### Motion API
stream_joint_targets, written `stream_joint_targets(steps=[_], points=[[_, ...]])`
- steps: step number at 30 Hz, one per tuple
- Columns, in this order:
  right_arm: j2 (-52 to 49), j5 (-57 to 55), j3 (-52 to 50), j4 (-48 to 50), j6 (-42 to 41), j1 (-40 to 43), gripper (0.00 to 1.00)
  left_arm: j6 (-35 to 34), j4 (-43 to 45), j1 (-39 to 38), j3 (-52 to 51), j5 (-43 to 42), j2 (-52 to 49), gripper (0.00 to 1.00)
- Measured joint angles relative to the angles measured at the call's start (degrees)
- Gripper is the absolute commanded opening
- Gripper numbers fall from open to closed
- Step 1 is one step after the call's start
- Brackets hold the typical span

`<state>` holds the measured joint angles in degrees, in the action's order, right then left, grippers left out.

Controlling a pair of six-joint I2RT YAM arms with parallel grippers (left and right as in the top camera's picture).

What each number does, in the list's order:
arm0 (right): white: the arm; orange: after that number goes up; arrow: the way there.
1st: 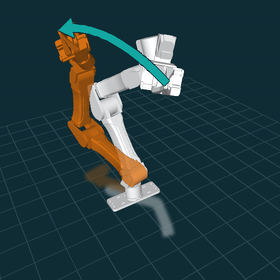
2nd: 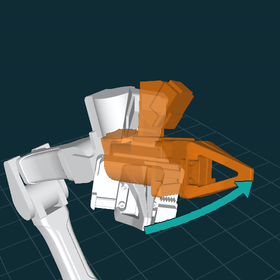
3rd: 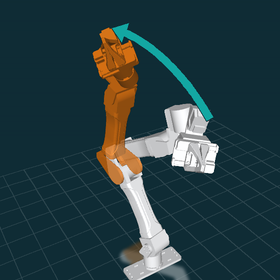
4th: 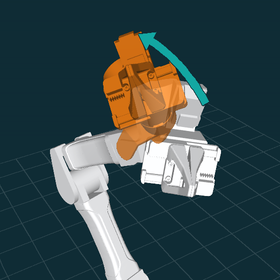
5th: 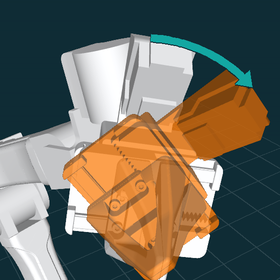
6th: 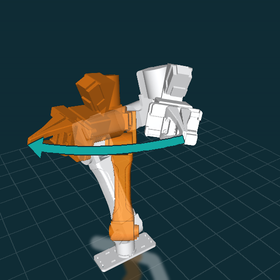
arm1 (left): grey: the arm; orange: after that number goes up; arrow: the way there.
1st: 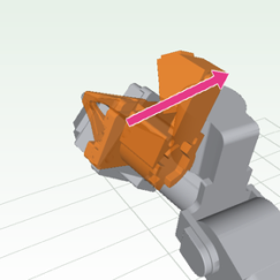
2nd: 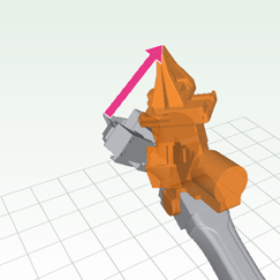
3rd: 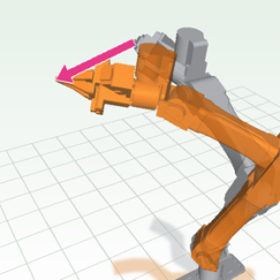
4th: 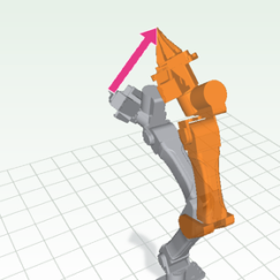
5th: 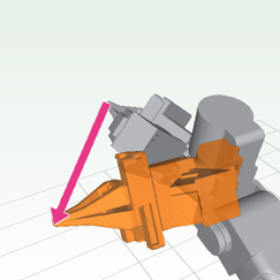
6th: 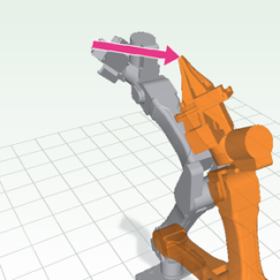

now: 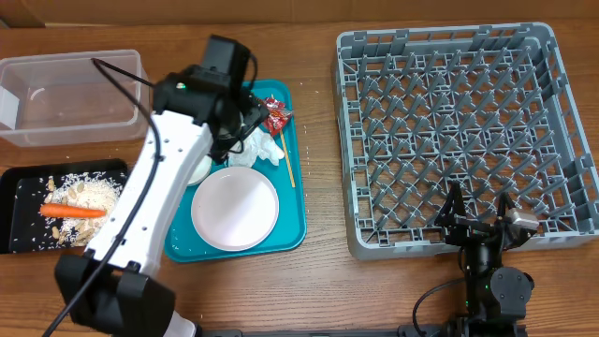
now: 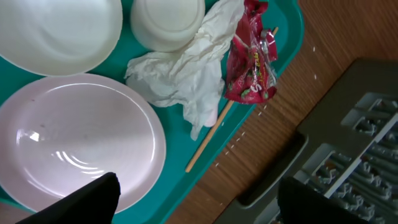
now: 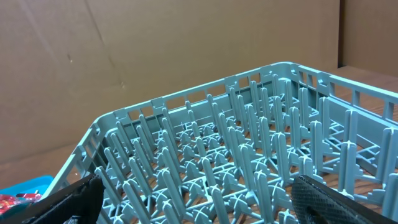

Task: Sort waste into correct bins and load items into the dishwasher rack
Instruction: 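Grasp the crumpled white tissue with the left gripper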

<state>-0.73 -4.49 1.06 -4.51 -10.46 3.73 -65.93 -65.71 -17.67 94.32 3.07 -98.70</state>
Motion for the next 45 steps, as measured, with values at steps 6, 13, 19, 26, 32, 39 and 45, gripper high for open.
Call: stream_joint_targets(steps=[6, 13, 19, 26, 32, 39, 45], points=[[0.0, 0.0, 0.0, 0.0, 0.0, 0.0, 1.0, -6.3, 4.8, -0.2, 0.0, 0.7, -7.0, 0.84], [0.0, 0.0, 0.0, 0.0, 0.0, 0.0, 1.0, -7.9, 8.0, -0.2, 0.0, 2.6, -11.4, 0.88], [0.0, 0.0, 0.0, 0.0, 0.0, 0.0, 1.0, -7.6, 7.5, -0.1, 0.0, 4.5, -13.5, 0.89], [0.0, 0.0, 0.0, 0.0, 0.0, 0.0, 1.0, -7.4, 7.7, 0.2, 0.0, 4.5, -19.6, 0.89], [0.0, 0.0, 0.0, 0.0, 0.0, 0.0, 1.0, -7.4, 8.8, 0.2, 0.0, 5.7, -21.1, 0.84], [0.0, 0.0, 0.0, 0.0, 0.0, 0.0, 1.0, -5.6, 9.2, 0.2, 0.0, 6.2, -21.1, 0.57], [0.0, 0.0, 0.0, 0.0, 0.0, 0.0, 1.0, -4.0, 9.2, 0.2, 0.0, 6.3, -21.1, 0.3]])
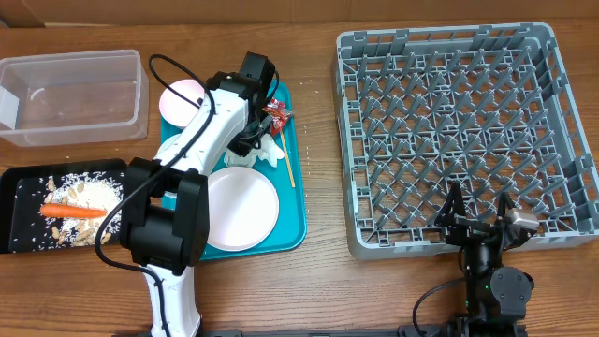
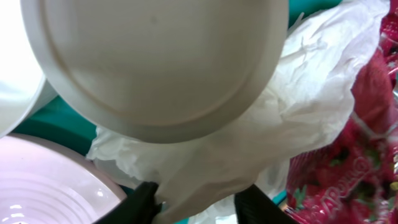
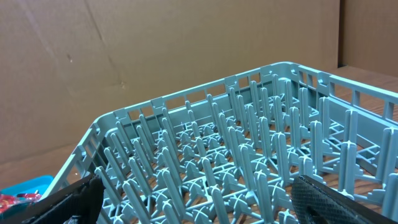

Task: Sort waste into correct bins and load items into the dishwasher rack
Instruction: 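Grasp the crumpled white tissue with the left gripper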

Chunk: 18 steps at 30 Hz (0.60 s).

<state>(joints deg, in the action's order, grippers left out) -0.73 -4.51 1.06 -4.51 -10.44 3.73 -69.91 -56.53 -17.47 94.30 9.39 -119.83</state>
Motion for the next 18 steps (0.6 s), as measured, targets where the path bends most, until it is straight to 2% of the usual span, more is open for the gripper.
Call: stream_joint_targets(steps=[1, 4, 18], points=[[0.0, 0.0, 0.0, 0.0, 0.0, 0.0, 1.0, 0.4, 0.0, 0.0, 0.0, 0.1, 0.0, 0.26], [0.0, 0.0, 0.0, 0.0, 0.0, 0.0, 1.0, 1.2, 0.0, 0.0, 0.0, 0.1, 0.0, 0.04], [0.0, 0.0, 0.0, 0.0, 0.0, 0.0, 1.0, 7.0, -0.6, 0.0, 0.0, -4.0, 0.0, 0.04]])
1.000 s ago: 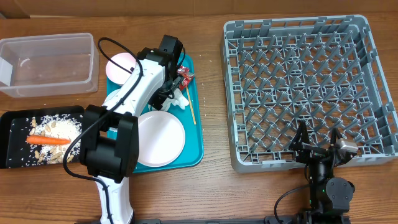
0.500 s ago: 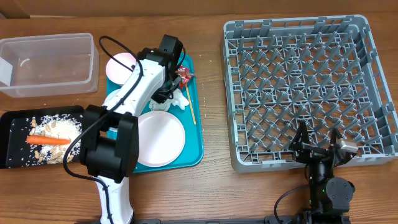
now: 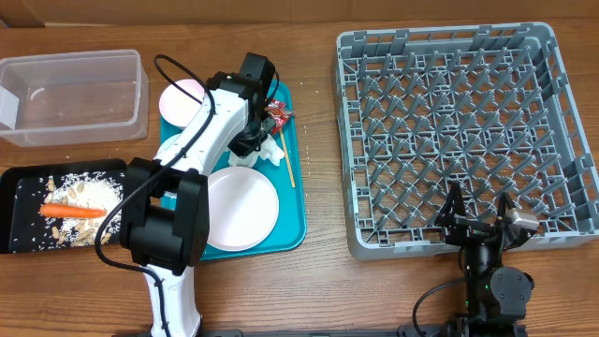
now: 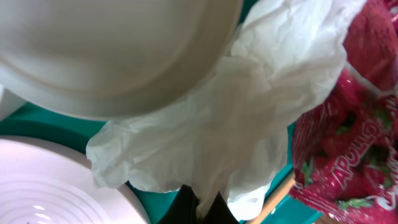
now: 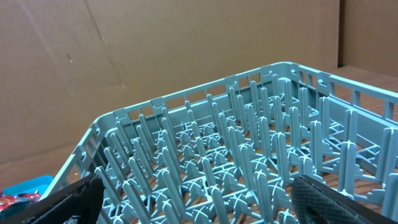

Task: Sort waste into correct bins and load items into the dishwasher rack
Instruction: 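Grasp the crumpled white tissue with the left gripper, then carry the tissue to the clear plastic bin and release it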

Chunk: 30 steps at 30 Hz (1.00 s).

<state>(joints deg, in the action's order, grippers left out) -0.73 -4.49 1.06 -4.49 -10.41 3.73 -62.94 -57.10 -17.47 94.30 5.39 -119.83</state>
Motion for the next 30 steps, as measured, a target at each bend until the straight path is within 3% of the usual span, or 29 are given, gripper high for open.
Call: stream_joint_targets(steps=[6, 16, 22, 30], points=[[0.0, 0.0, 0.0, 0.0, 0.0, 0.0, 1.0, 1.3, -1.4, 0.0, 0.0, -1.7, 1.8, 0.04], [0.0, 0.0, 0.0, 0.0, 0.0, 0.0, 1.0, 1.7, -2.7, 0.0, 0.0, -2.2, 16.2, 0.04], [0.0, 0.0, 0.0, 0.0, 0.0, 0.0, 1.0, 3.0, -0.9, 0.8, 0.0, -1.3, 19.5, 0.04], [0.0, 0.0, 0.0, 0.0, 0.0, 0.0, 1.0, 3.6, 4.1, 8.7, 0.0, 2.6, 22.3, 0.04]])
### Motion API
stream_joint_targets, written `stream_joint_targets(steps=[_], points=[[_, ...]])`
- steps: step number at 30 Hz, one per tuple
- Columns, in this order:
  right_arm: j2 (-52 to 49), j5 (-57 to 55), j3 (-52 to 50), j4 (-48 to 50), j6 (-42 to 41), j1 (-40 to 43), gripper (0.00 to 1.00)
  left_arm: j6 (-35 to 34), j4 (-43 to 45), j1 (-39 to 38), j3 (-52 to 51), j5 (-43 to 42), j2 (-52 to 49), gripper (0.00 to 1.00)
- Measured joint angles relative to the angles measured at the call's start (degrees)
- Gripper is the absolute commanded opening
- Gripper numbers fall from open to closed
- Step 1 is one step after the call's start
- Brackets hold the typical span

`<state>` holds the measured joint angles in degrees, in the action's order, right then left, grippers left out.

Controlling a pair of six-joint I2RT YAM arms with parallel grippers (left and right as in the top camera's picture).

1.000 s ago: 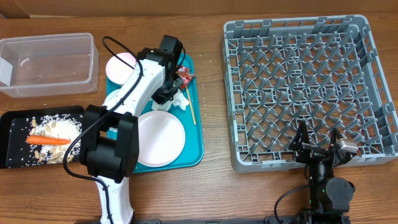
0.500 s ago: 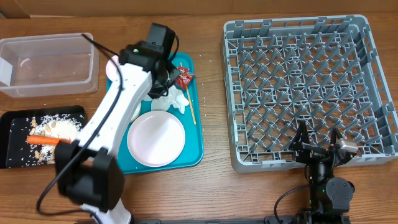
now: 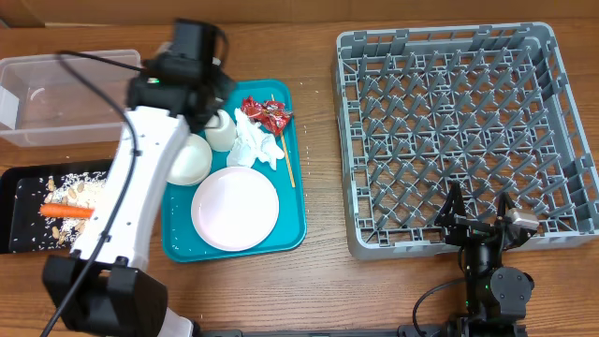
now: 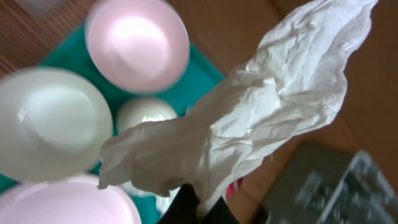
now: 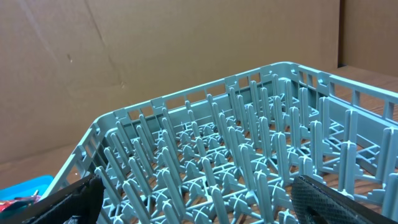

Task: Sort waste into correct bins and load items into the dishwasher rack
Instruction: 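Carry the tissue to the clear plastic bin and release it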

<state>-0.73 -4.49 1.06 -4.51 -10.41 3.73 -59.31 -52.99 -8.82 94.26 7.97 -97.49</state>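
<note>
My left gripper (image 4: 200, 208) is shut on a crumpled white napkin (image 4: 267, 118) and holds it high above the teal tray (image 3: 292, 201), near its far left corner. Below it in the left wrist view are a pink bowl (image 4: 137, 45), a white bowl (image 4: 53, 127), a small white cup (image 4: 146, 115) and the white plate (image 3: 234, 208). More crumpled white paper (image 3: 255, 145) lies on the tray beside a red wrapper (image 3: 265, 112) and a wooden stick (image 3: 289, 168). My right gripper (image 5: 199, 205) stands open at the near edge of the grey dish rack (image 3: 468, 131).
A clear plastic bin (image 3: 70, 98) stands at the far left. In front of it lies a black tray (image 3: 19, 225) with rice scraps and a carrot (image 3: 70, 212). The left arm hides the pink bowl in the overhead view.
The left gripper, shut on the napkin low on the tray by the cup, now holds it well above the tray and further left. The right arm has not moved.
The left gripper was open above the tray. Then it was down at the napkin beside the cup with its jaws on either side of a fold. Then it was shut on the napkin, and now the napkin hangs from it high over the tray.
</note>
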Motion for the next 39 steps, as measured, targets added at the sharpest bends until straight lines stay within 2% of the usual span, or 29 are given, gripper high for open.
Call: stream_joint_targets(steps=[7, 8, 13, 16, 18, 19, 24, 31, 35, 39], points=[[0.0, 0.0, 0.0, 0.0, 0.0, 0.0, 1.0, 0.0, 7.2, 13.3, 0.0, 3.8, 0.2, 0.04], [0.0, 0.0, 0.0, 0.0, 0.0, 0.0, 1.0, 0.0, 8.7, 15.2, 0.0, 4.1, 0.2, 0.06], [0.0, 0.0, 0.0, 0.0, 0.0, 0.0, 1.0, 3.9, 15.2, 23.4, 0.0, 4.0, -1.7, 0.42], [0.0, 0.0, 0.0, 0.0, 0.0, 0.0, 1.0, 9.7, 18.9, 27.1, 0.0, 0.0, -4.7, 0.74], [0.0, 0.0, 0.0, 0.0, 0.0, 0.0, 1.0, 13.3, 19.5, 29.1, 0.0, -3.9, -6.8, 0.93], [0.0, 0.0, 0.0, 0.0, 0.0, 0.0, 1.0, 15.1, 19.4, 29.9, 0.0, -5.9, -7.7, 0.99], [0.0, 0.0, 0.0, 0.0, 0.0, 0.0, 1.0, 19.1, 18.2, 32.2, 0.0, -14.0, -8.8, 1.0], [0.0, 0.0, 0.0, 0.0, 0.0, 0.0, 1.0, 22.7, 16.1, 30.5, 0.0, -25.6, -7.4, 1.0], [0.0, 0.0, 0.0, 0.0, 0.0, 0.0, 1.0, 25.7, 11.1, 25.3, 0.1, -28.9, -3.5, 1.0], [0.0, 0.0, 0.0, 0.0, 0.0, 0.0, 1.0, 26.9, 2.0, 16.2, 0.8, -29.5, -1.2, 1.0]])
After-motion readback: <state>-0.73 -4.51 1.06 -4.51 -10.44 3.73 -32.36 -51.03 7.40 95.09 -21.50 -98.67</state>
